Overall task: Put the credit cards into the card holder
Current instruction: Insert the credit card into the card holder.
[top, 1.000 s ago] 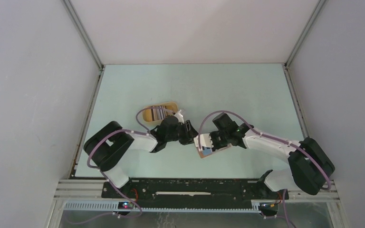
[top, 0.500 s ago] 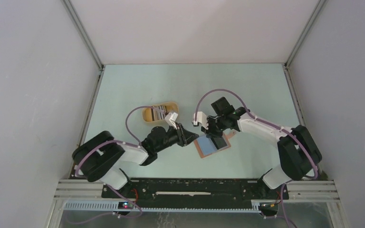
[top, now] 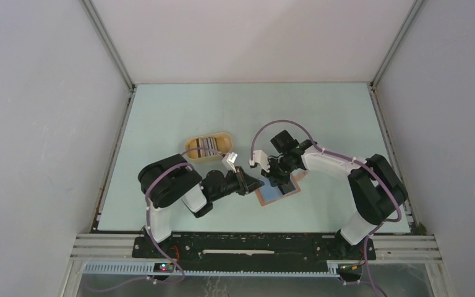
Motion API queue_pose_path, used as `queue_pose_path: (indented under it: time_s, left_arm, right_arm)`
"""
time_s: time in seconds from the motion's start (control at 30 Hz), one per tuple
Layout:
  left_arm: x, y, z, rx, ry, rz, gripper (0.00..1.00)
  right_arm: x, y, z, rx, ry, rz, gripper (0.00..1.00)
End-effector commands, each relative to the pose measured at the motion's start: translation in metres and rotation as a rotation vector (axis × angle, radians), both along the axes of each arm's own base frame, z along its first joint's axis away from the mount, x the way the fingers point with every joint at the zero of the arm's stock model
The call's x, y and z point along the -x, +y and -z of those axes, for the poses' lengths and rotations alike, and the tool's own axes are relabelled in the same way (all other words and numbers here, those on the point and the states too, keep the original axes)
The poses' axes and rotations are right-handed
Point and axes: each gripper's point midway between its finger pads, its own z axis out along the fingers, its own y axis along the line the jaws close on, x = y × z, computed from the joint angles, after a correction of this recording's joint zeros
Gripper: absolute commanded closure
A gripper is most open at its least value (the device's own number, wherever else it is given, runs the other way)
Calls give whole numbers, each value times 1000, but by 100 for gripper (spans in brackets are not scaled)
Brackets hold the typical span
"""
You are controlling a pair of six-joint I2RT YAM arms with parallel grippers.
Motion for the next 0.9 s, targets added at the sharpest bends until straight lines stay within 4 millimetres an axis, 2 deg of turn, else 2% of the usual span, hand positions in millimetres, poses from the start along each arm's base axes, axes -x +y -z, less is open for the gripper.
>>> queue_pose_path:
  time_s: [0.0,0.17,0.27,0.47,0.87]
  left_arm:
    - [-4,-15,-7,85,54,12,91]
    - [-5,-12,5,69,122,-20,93]
    - [-6,-8,24,19,205,-59,94]
    - [-4,-2,44,-56,285,-105,93]
    - [-5,1,55,-114,310,-124,95]
  right_arm:
    - [-9,10,-5,-3,-26,18,91]
    - [-11,11,1,28,-48,16,91]
    - [-14,8,4,51,-62,23,91]
    - [-26,1,4,86,-109,61,92]
    - [-46,-14,-1,137,-192,148,92]
